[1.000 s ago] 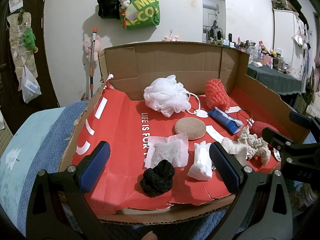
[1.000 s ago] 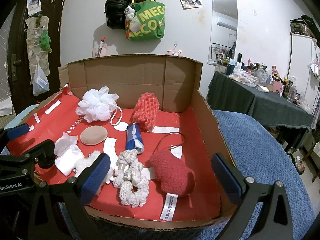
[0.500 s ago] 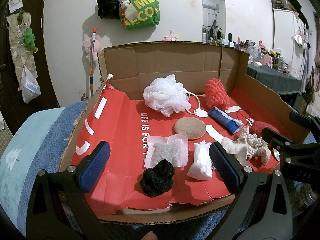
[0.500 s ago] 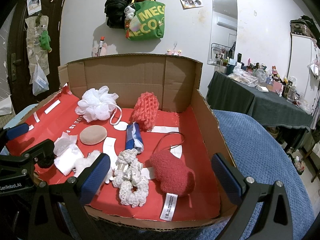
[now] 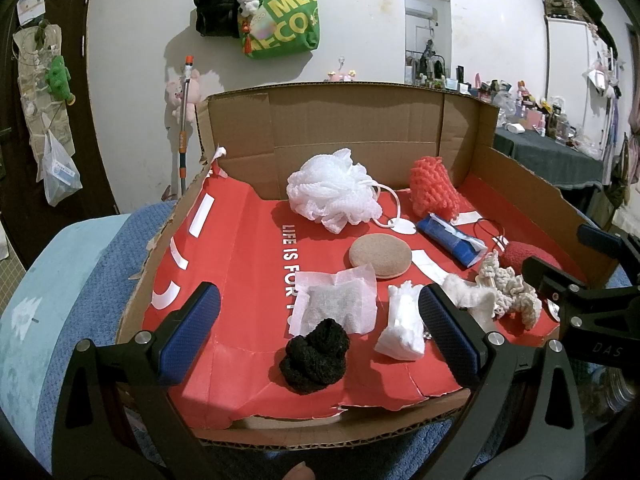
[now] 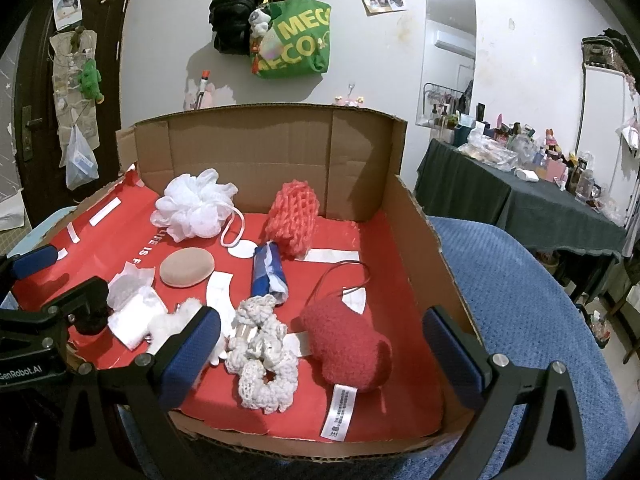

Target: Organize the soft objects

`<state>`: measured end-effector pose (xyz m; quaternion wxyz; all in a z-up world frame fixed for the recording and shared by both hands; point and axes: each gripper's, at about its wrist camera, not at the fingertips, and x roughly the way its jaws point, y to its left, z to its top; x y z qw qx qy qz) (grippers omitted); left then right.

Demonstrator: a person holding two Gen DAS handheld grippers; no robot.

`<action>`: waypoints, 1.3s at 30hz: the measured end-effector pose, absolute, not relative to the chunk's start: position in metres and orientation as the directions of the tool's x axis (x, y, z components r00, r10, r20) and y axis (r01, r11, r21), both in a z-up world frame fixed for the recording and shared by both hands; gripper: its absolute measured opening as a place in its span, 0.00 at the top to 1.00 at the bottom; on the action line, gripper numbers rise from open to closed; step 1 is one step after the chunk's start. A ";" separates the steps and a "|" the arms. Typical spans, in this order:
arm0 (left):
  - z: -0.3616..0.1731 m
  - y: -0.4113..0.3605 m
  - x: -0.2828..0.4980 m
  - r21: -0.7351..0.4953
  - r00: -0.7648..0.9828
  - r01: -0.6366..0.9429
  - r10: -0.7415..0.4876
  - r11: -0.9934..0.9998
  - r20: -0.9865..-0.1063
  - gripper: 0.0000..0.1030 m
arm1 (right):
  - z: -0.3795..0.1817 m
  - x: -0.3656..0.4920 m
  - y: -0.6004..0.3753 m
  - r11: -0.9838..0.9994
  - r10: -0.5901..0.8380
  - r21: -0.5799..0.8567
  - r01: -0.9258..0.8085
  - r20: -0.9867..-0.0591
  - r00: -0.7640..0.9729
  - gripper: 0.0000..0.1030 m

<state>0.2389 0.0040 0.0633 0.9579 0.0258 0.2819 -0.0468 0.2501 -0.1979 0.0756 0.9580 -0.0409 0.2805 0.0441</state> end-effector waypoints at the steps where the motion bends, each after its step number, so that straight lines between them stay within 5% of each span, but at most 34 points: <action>1: 0.063 0.004 0.239 0.023 0.836 0.105 -0.075 0.994 -0.543 0.02 | 0.076 0.251 -0.197 0.993 0.061 -0.054 -0.108 -0.541 0.839 0.00; 39: 0.064 0.004 0.239 0.023 0.836 0.106 -0.076 0.994 -0.543 0.02 | 0.076 0.248 -0.196 0.993 0.049 -0.067 -0.100 -0.531 0.846 0.00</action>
